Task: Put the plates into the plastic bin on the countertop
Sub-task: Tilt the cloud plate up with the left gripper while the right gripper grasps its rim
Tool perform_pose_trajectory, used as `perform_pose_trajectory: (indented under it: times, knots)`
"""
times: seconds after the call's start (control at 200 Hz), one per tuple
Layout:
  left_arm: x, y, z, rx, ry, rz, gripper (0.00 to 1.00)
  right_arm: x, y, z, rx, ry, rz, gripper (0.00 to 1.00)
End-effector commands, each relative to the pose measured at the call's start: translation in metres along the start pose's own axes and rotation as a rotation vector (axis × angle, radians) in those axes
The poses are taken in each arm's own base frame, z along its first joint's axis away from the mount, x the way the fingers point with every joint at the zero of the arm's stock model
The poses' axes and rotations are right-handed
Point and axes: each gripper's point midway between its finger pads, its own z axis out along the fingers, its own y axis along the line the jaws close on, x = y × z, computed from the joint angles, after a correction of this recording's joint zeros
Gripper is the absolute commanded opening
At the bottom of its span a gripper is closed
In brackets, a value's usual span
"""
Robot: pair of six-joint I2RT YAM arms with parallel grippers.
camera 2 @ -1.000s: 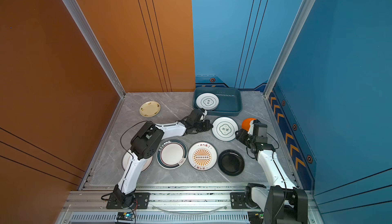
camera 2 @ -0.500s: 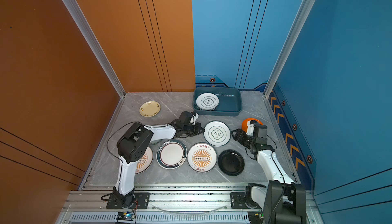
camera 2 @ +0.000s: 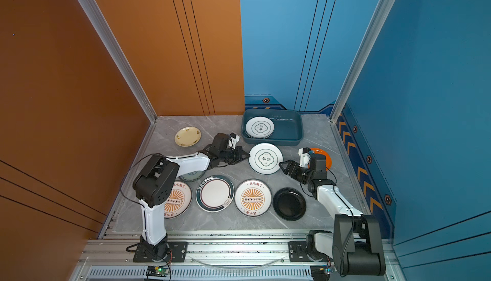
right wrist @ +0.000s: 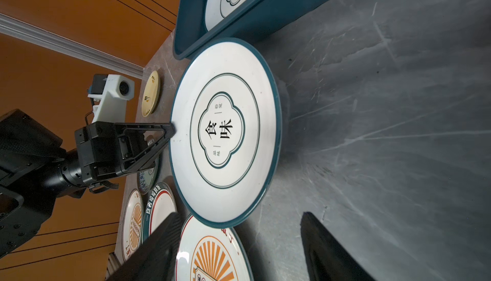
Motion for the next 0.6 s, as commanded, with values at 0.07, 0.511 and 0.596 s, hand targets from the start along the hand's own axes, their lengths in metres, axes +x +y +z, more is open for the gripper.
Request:
perform_pose_trajectory:
  times: [0.07,0.511,0.596]
  knots:
    - [-0.006,-0.045,-0.026,0.117,-0.022,0.042,0.0,-0.009,0.013,0.009,-0.045,-0.007,-0.015,0.73]
    - [-0.008,-0.056,-0.047,0.145,-0.035,0.058,0.0,-0.02,0.038,0.033,-0.128,-0.014,0.007,0.63]
    - [-0.008,-0.056,-0.048,0.146,-0.038,0.063,0.0,-0.023,0.044,0.037,-0.157,-0.021,0.022,0.52]
